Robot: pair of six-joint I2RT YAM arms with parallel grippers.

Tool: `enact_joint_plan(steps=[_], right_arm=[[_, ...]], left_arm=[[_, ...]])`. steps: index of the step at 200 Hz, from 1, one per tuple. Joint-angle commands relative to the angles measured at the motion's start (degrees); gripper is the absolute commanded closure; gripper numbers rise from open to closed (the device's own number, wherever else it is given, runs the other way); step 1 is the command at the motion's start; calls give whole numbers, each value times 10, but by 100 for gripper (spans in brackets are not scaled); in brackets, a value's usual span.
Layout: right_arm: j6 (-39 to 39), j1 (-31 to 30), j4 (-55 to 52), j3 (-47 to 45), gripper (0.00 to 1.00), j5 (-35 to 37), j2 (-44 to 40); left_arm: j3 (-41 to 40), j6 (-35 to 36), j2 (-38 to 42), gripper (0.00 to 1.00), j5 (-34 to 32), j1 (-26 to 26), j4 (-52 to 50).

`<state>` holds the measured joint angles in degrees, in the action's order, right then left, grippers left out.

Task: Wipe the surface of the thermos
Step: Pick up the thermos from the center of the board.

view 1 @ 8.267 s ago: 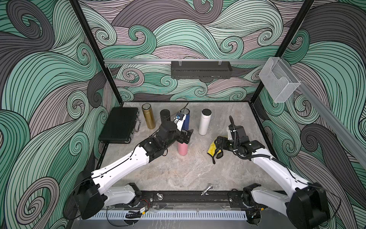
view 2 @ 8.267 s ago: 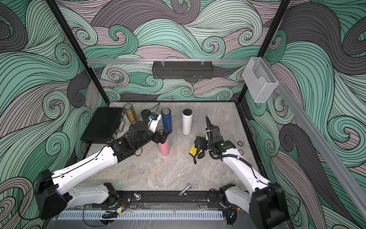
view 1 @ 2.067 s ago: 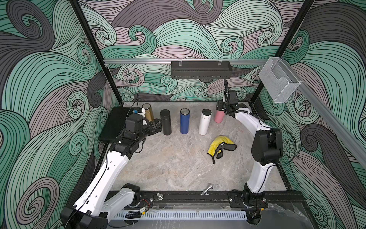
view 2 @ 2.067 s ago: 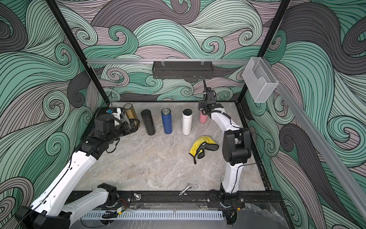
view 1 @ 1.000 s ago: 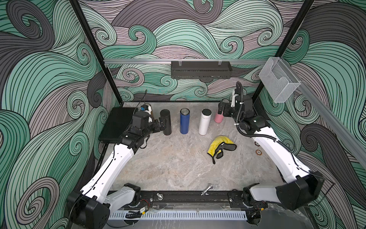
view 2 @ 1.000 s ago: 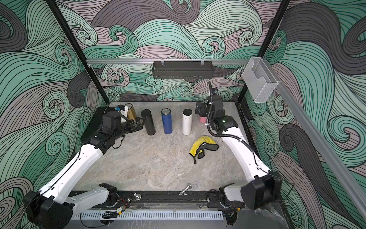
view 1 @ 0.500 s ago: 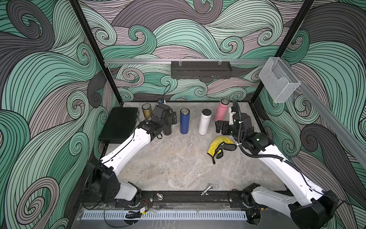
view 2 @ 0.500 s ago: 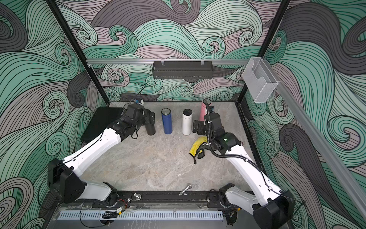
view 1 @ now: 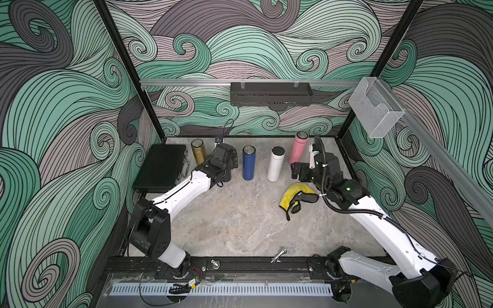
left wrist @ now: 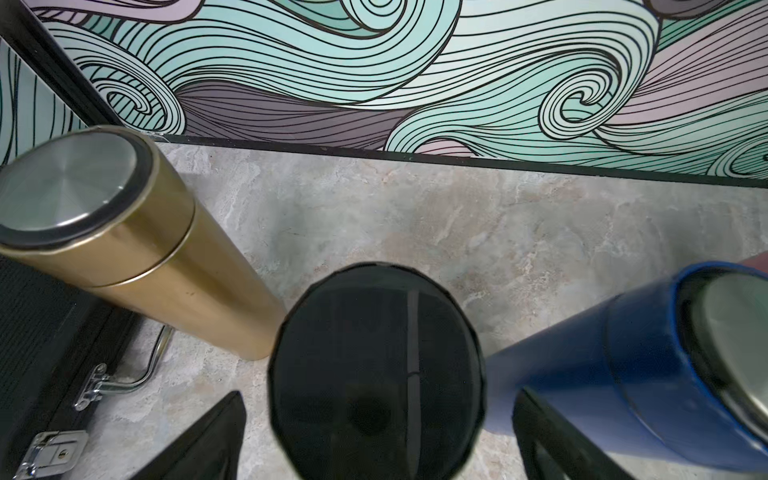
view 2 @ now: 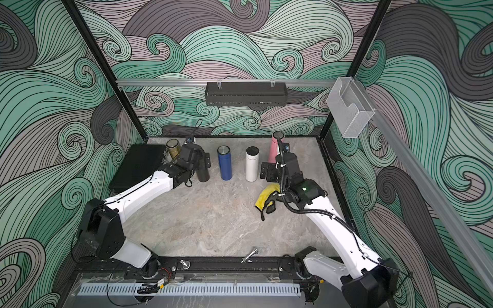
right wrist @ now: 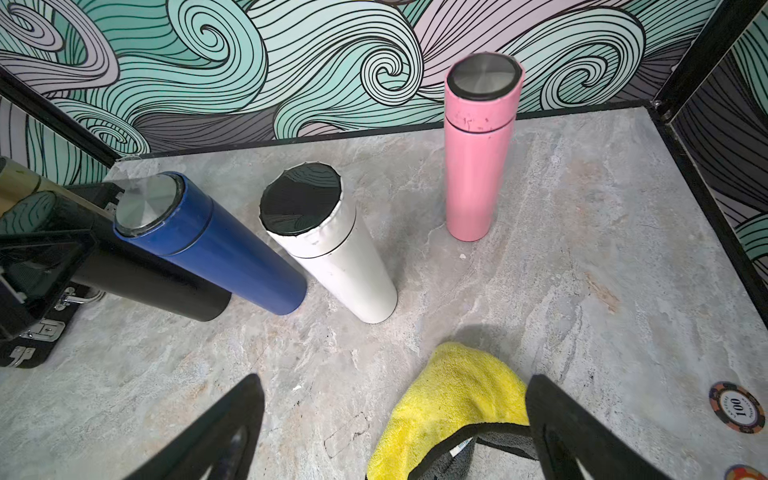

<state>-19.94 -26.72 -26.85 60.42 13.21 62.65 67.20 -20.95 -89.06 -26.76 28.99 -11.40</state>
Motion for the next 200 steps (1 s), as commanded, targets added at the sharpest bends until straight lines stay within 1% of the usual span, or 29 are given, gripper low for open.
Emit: enact_joint_plan(steps=[1,118,162,200], right_arm=[[1,3,4,-5,3,15,-2],[5,4,5,0,5,8,12],[4,4,6,-3,7,8,8],[6,4,10,-7,8,17,0]], left_arm=[[-6,11,-12,4,-9,-3,52],[-15,-3,-45,7,-16,-15,84],[-16,-14,-57,8,-6,-21,85],[-5,-13,-76,13,-3,-23,88]])
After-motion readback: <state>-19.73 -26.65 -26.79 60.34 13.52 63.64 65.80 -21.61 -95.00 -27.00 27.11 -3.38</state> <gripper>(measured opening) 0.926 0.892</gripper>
